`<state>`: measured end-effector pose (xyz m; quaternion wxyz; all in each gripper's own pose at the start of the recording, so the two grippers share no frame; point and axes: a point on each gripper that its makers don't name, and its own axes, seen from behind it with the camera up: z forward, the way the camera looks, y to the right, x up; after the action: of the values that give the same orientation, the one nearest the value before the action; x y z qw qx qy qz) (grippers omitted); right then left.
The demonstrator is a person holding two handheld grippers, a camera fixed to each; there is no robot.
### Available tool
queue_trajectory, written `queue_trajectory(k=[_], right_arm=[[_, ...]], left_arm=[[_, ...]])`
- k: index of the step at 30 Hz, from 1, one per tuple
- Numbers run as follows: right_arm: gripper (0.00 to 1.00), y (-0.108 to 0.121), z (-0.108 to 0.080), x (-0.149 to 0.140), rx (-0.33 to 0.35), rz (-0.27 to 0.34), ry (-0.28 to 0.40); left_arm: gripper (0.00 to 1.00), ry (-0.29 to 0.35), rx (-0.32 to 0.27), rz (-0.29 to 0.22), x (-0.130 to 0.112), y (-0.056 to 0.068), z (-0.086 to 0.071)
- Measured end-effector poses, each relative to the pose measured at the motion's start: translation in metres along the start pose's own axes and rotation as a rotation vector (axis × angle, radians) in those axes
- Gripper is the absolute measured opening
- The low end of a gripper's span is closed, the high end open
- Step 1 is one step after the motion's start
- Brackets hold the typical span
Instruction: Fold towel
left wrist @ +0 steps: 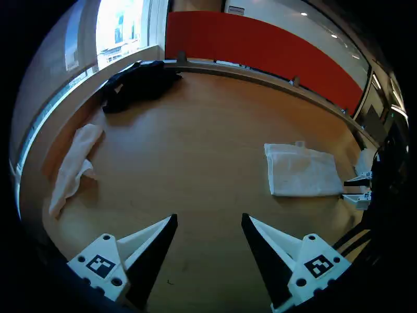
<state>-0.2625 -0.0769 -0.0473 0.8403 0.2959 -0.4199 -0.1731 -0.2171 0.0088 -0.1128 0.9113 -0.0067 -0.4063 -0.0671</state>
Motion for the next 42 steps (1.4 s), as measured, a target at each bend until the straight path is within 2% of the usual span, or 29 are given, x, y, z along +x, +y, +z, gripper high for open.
queue_trajectory(k=[6, 9, 14, 19, 30, 36, 42], right_arm=[[0.53, -0.006, 0.002, -0.002, 0.035, 0.013, -0.011], [0.43, -0.006, 0.003, -0.001, 0.039, 0.028, -0.008], [0.22, -0.005, 0.002, -0.001, 0.044, 0.038, -0.009], [0.10, -0.010, 0.001, -0.001, 0.062, 0.028, -0.013], [0.06, -0.016, -0.003, 0.005, 0.057, -0.014, -0.007], [0.06, -0.014, -0.011, 0.027, 0.046, -0.033, 0.028], [0.06, -0.018, -0.020, 0.066, 0.042, -0.089, 0.082]], left_arm=[[0.91, -0.003, 0.003, 0.002, -0.002, -0.002, -0.001], [0.91, -0.002, 0.002, 0.000, -0.002, -0.003, -0.001], [0.91, -0.002, 0.002, -0.002, -0.002, -0.003, -0.001], [0.91, -0.005, 0.003, 0.001, -0.002, -0.004, 0.000], [0.91, -0.004, 0.001, 0.001, 0.000, -0.003, 0.000], [0.91, 0.002, 0.002, -0.003, 0.002, -0.004, -0.001], [0.91, 0.011, -0.004, -0.016, 0.002, -0.004, -0.004]])
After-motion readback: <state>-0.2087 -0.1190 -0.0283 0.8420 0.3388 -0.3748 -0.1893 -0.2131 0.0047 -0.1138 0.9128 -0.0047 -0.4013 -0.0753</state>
